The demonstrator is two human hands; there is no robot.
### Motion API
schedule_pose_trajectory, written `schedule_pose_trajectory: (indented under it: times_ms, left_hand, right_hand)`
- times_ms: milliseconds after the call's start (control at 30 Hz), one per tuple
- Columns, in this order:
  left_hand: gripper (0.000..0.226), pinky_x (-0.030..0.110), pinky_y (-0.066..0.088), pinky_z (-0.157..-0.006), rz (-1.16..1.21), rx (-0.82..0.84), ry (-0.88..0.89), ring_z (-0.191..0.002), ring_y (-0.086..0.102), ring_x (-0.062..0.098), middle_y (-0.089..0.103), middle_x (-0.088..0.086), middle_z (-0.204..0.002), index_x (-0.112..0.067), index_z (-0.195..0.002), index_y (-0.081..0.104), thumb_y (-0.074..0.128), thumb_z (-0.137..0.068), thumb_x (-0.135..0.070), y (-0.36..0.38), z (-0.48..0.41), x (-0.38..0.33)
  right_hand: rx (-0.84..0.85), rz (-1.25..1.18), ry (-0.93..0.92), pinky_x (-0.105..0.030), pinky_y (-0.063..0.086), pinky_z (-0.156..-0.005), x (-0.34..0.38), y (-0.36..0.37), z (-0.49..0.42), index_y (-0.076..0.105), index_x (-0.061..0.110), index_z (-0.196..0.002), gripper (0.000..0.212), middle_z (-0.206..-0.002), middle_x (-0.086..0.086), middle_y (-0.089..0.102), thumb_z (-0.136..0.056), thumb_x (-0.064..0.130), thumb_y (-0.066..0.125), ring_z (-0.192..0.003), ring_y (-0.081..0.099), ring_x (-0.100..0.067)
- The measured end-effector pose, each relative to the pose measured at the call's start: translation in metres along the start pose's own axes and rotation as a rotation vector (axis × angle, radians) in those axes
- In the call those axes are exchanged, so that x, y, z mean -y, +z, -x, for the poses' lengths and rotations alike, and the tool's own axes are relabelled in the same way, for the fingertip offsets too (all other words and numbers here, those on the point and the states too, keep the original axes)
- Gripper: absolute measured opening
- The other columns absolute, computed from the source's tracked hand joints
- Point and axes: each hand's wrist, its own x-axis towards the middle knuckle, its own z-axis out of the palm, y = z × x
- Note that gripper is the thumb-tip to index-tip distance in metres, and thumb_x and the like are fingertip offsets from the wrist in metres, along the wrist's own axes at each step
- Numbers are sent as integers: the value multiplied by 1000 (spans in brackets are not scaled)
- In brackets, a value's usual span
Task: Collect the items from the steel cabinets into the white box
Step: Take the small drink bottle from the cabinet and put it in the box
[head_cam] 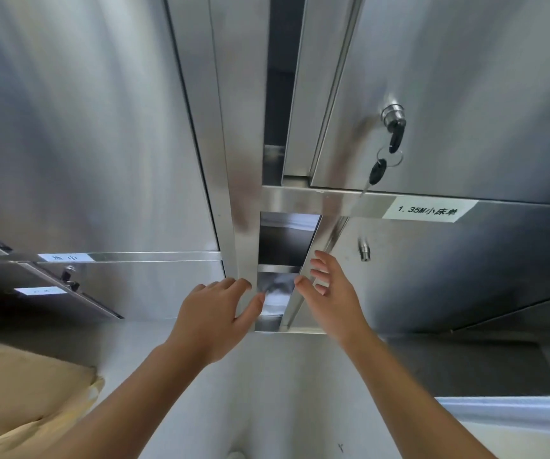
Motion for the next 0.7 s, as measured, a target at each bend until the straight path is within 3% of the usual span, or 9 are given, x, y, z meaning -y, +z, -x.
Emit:
schedule_pose_trajectory:
  times_ms: [367, 700]
  left_hand:
    - [69, 23, 35, -81, -8, -3, -3, -91, 62, 11, 69, -12, -111, -29, -120, 61, 13, -91, -69, -4, -5, 4]
    - [65, 22, 35, -82, -14, -6, -30, -93, 62, 11, 68, -13, -116, -30, -122, 61, 17, -92, -67, -4, -9, 2]
  right_hand:
    - [-5, -9, -26, -27, 45, -108, 1, -3, -3, 43, 30, -149, 63, -141, 13, 56, -93, 37, 72, -130, 53, -7]
    - [-15, 12, -46, -34, 42, -115, 2, -7, -14, 45, 31, -147, 60, -147, 15, 53, -93, 38, 72, -136, 48, -6]
